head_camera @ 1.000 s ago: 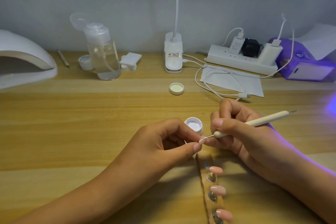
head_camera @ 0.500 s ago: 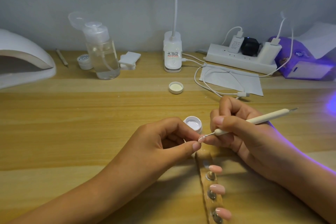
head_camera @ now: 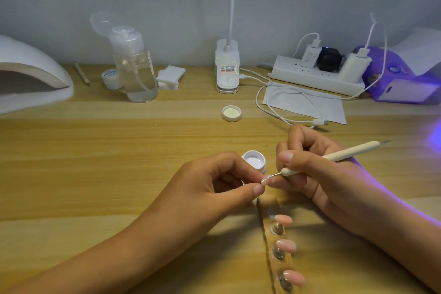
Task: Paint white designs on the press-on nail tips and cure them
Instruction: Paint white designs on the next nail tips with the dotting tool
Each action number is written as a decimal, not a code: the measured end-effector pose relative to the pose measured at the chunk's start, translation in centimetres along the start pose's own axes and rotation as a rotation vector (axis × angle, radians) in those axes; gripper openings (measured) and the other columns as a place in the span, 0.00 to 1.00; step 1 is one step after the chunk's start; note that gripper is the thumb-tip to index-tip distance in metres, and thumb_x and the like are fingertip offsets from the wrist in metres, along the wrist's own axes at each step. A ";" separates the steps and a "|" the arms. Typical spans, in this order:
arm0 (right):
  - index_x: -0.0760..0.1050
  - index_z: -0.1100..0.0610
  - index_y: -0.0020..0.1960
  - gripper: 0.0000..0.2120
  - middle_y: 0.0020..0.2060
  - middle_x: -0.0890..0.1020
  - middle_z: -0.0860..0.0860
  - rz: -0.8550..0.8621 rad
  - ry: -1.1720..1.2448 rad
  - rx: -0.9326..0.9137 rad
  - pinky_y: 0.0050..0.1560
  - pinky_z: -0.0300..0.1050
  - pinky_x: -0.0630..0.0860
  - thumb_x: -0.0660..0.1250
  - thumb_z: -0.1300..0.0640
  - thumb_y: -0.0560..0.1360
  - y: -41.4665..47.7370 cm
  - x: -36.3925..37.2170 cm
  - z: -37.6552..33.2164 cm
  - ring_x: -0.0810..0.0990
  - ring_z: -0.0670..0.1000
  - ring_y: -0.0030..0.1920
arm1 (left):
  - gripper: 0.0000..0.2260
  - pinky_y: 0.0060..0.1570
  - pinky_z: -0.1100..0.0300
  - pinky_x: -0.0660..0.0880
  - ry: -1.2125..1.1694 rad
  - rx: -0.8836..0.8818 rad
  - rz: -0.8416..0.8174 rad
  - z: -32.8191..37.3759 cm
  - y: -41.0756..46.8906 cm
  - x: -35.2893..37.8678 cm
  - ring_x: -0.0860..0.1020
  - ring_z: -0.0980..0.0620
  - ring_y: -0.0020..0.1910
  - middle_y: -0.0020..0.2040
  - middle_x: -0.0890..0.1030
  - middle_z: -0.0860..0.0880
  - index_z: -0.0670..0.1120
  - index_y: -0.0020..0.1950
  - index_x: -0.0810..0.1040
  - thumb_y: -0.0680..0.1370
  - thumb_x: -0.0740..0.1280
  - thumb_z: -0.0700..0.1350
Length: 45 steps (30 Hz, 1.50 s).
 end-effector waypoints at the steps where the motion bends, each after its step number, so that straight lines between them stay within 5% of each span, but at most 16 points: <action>1: 0.70 0.55 0.30 0.13 0.27 0.70 0.51 0.003 -0.003 -0.001 0.37 0.41 0.80 0.71 0.65 0.65 0.0 0.0 0.0 0.71 0.44 0.26 | 0.04 0.42 0.65 0.76 0.002 0.003 -0.001 0.0 0.0 0.0 0.80 0.56 0.40 0.41 0.85 0.48 0.49 0.45 0.83 0.71 0.73 0.46; 13: 0.69 0.55 0.30 0.12 0.26 0.69 0.52 0.010 -0.005 0.005 0.36 0.41 0.80 0.71 0.65 0.64 0.1 -0.1 0.1 0.69 0.44 0.26 | 0.04 0.44 0.61 0.77 0.009 0.006 -0.014 -0.1 0.0 0.1 0.80 0.54 0.41 0.42 0.85 0.47 0.52 0.45 0.83 0.71 0.73 0.47; 23: 0.76 0.51 0.40 0.17 0.29 0.71 0.47 0.059 -0.042 -0.163 0.47 0.42 0.79 0.74 0.38 0.67 0.3 -1.8 -1.5 0.71 0.44 0.31 | 0.03 0.43 0.61 0.76 0.021 0.017 -0.014 0.1 0.0 0.2 0.79 0.56 0.40 0.41 0.84 0.49 0.52 0.44 0.83 0.71 0.72 0.47; 28: 0.83 0.49 0.50 0.08 0.51 0.84 0.46 0.198 -0.362 -0.364 0.51 0.36 0.76 0.69 0.54 0.72 -0.7 -2.8 -3.5 0.80 0.43 0.50 | 0.03 0.41 0.68 0.73 -0.038 0.036 -0.024 0.6 0.0 0.3 0.78 0.59 0.40 0.41 0.84 0.55 0.52 0.44 0.82 0.72 0.72 0.45; 35: 0.78 0.54 0.50 0.07 0.45 0.81 0.45 0.206 -0.605 -0.581 0.49 0.39 0.75 0.63 0.55 0.74 -2.4 -0.7 -4.8 0.79 0.49 0.46 | 0.03 0.31 0.65 0.73 -0.212 -0.026 0.250 0.3 0.2 -3.0 0.76 0.56 0.33 0.46 0.78 0.55 0.57 0.43 0.79 0.74 0.72 0.50; 39: 0.75 0.52 0.49 0.06 0.43 0.78 0.45 0.177 -0.603 -0.544 0.48 0.40 0.73 0.62 0.54 0.75 -1.9 -0.5 -4.3 0.76 0.50 0.43 | 0.01 0.32 0.63 0.78 -0.268 -0.107 0.192 0.1 0.3 -1.9 0.85 0.45 0.39 0.55 0.81 0.52 0.53 0.47 0.75 0.77 0.65 0.48; 45: 0.77 0.50 0.47 0.06 0.41 0.79 0.47 0.181 -0.685 -0.474 0.47 0.35 0.73 0.64 0.50 0.76 -1.3 -0.7 -3.7 0.77 0.51 0.44 | 0.03 0.37 0.60 0.81 -0.287 -0.128 0.160 0.2 0.2 -1.7 0.85 0.42 0.43 0.52 0.85 0.49 0.51 0.47 0.72 0.80 0.62 0.44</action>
Point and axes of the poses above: each hand's wrist, its own y-axis towards the middle knuckle, its own x-axis out of the palm, z = x × y, the point moved 10 cm from there along y, towards the middle knuckle
